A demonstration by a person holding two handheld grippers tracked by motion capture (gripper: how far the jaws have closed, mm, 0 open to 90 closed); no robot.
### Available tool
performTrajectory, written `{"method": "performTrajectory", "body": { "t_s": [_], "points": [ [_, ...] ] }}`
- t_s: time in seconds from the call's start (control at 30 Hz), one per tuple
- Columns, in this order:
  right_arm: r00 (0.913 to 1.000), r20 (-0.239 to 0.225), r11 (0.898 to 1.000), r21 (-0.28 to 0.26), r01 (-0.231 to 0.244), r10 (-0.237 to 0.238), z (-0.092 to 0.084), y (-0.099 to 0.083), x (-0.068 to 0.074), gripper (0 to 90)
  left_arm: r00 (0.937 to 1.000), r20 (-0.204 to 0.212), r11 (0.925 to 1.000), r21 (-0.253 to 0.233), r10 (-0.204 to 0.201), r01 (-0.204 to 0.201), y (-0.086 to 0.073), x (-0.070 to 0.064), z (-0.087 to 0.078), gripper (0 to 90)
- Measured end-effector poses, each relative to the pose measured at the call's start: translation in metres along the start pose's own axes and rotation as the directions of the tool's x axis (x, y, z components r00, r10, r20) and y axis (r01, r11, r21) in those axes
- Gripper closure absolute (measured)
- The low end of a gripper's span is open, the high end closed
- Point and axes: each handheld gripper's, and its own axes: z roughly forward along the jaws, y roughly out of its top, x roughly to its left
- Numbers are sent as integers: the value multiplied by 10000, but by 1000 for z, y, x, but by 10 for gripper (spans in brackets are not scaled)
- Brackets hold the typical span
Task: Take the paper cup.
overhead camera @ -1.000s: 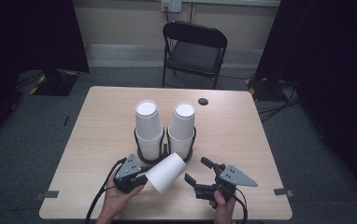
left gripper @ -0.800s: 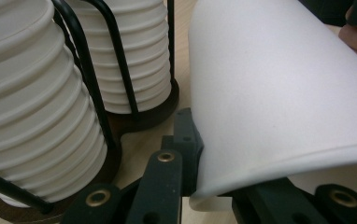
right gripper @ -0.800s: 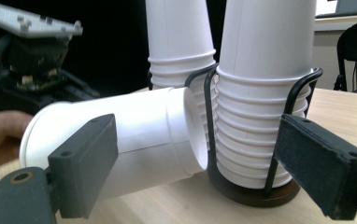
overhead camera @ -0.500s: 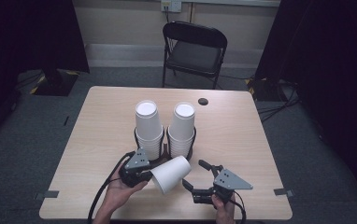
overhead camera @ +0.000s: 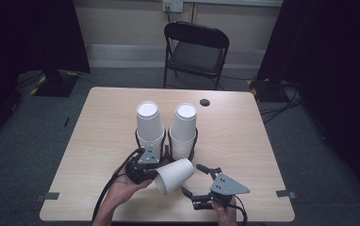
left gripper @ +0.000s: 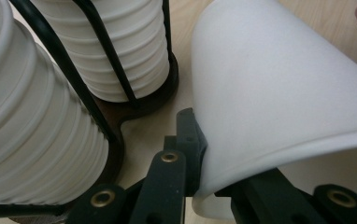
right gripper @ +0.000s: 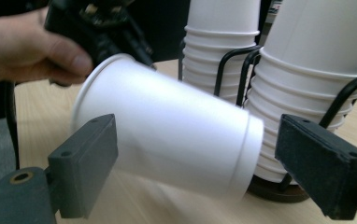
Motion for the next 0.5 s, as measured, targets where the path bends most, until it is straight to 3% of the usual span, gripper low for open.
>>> {"method": "performTrajectory", "body": {
  "t_s": [0.03,0.17,0.27,0.4,0.5],
  "points": [
    [10000,-25,10000,37,70,-70,0,0,0,128,9998,-196,9999,133,-30,32,1,1,0,857],
    [9995,-66,9993,215,299,-298,4,-2,2,128,9999,-17,9991,405,-115,115,5,2,-1,857],
    [9994,-93,9992,235,330,-328,4,-3,2,129,9980,419,9950,892,-477,438,9,5,-1,857],
    [9978,-281,9971,444,619,-607,7,-3,5,131,9997,185,9819,1888,-157,120,15,7,2,857],
    [9959,-582,9944,759,733,-690,12,-4,7,135,9978,629,9791,2032,-221,89,20,9,5,857]
  ]
}}
